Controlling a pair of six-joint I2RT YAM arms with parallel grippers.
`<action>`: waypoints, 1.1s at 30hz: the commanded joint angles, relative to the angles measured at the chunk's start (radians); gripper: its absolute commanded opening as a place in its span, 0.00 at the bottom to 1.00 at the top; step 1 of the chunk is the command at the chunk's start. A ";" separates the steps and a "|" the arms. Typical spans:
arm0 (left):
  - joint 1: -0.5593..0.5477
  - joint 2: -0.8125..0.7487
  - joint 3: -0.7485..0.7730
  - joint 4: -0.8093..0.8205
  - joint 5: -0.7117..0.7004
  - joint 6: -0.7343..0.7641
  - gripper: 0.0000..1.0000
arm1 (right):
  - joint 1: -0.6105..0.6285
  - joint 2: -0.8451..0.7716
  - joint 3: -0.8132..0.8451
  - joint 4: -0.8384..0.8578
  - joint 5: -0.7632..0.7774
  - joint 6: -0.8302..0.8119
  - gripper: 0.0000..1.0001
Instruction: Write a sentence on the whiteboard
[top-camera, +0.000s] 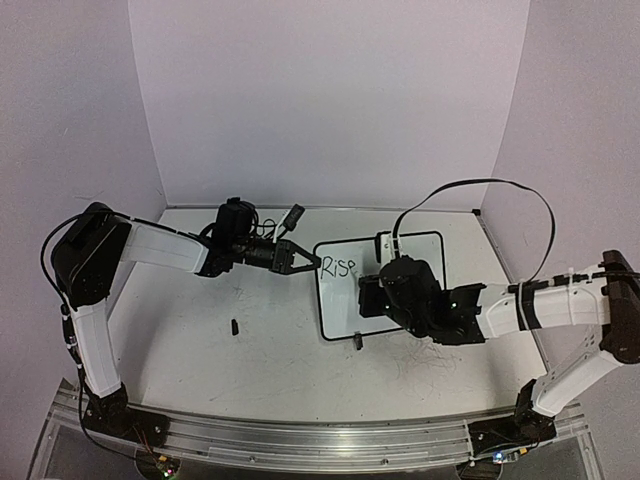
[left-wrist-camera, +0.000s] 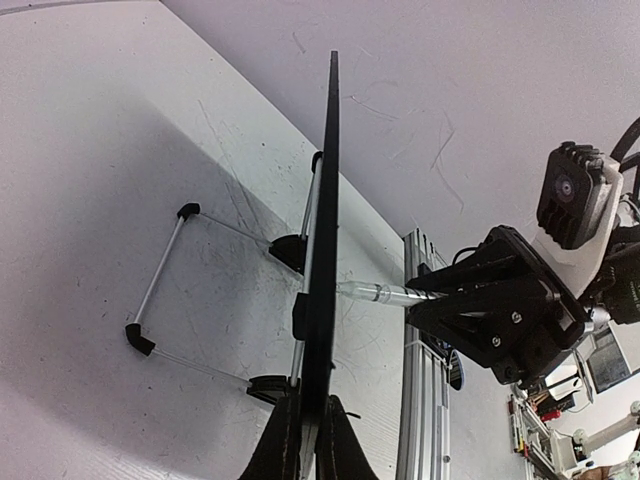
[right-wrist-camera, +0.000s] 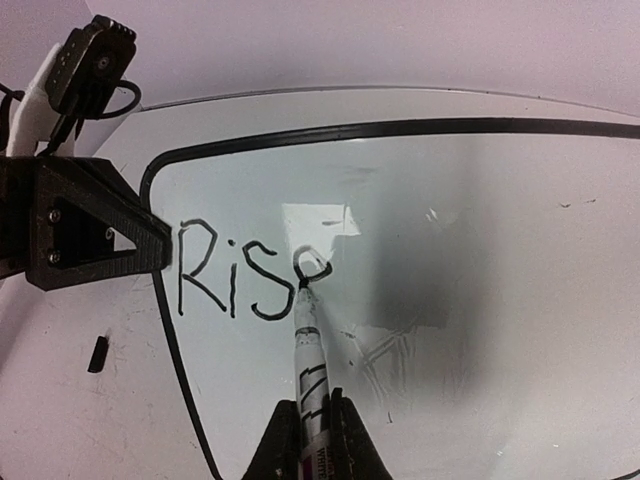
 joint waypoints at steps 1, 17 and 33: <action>-0.009 -0.013 -0.001 0.024 0.033 -0.015 0.00 | -0.005 -0.013 -0.027 -0.060 0.008 0.021 0.00; -0.009 -0.013 -0.002 0.025 0.034 -0.015 0.00 | -0.005 -0.035 -0.041 -0.088 0.030 0.030 0.00; -0.009 -0.011 -0.002 0.024 0.031 -0.014 0.00 | -0.005 -0.136 -0.041 -0.079 -0.009 0.006 0.00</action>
